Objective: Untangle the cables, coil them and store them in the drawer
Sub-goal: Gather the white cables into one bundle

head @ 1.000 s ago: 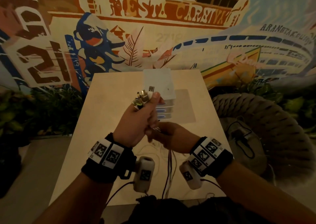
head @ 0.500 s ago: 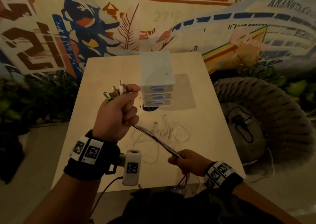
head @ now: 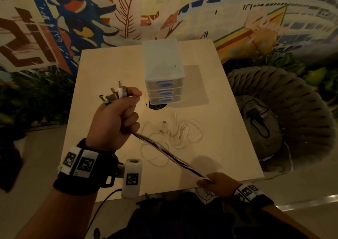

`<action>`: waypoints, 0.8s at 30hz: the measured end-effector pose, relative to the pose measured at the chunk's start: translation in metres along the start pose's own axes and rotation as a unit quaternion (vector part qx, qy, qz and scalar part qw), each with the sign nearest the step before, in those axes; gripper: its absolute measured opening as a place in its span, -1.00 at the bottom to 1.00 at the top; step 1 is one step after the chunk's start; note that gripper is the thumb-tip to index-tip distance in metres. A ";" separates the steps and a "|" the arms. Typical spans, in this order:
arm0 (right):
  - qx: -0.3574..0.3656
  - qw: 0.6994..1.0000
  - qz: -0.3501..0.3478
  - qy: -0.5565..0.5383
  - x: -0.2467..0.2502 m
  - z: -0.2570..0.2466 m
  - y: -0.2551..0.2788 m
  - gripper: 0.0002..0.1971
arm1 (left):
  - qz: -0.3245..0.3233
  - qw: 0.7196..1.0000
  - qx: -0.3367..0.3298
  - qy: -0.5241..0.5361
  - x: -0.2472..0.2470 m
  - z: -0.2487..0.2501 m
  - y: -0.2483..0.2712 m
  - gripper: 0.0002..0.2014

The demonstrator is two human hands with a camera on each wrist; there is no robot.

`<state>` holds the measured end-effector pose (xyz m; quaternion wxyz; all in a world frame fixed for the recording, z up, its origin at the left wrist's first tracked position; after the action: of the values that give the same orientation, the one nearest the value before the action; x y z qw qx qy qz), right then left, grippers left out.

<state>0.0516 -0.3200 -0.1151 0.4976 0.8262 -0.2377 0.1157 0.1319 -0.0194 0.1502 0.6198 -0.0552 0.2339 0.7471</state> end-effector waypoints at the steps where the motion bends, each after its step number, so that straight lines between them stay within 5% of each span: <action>1: 0.012 1.000 0.000 0.029 0.000 0.000 0.001 -0.52 | 0.000 1.000 0.004 0.003 0.001 -0.003 0.001 -0.68; 4: 0.036 0.998 -0.010 0.058 0.006 -0.005 0.011 -0.63 | 0.005 1.000 0.021 0.013 0.007 -0.009 0.002 -0.71; 7: 0.046 0.999 -0.016 0.022 0.036 -0.028 0.025 -0.43 | 0.016 0.999 0.038 0.020 0.014 -0.018 0.004 -0.71; 11: 0.085 0.988 0.124 0.019 0.116 -0.089 0.017 -0.74 | 0.026 0.997 0.070 0.019 0.018 -0.039 0.006 -0.72; 14: 0.116 0.967 0.221 0.043 0.153 -0.138 -0.023 -0.76 | 0.034 0.995 0.088 0.022 0.022 -0.053 0.008 -0.72; 24: -0.012 0.959 0.168 0.229 0.120 -0.187 -0.174 -0.49 | 0.067 0.993 0.094 0.021 0.051 -0.060 0.023 -0.88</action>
<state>0.2511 -0.1213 -0.1079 0.5217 0.7197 -0.2541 0.3811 0.0863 -0.0011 0.0850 0.5652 0.0031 0.3194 0.7606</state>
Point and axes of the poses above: each hand's wrist, its own y-axis away from the middle knuckle, its own x-axis out of the back of the hand, z = x × y, the point moved 10 cm from there along -y, towards the middle knuckle, and after that the axes turned 3 degrees about -x, right-handed, at the moved point
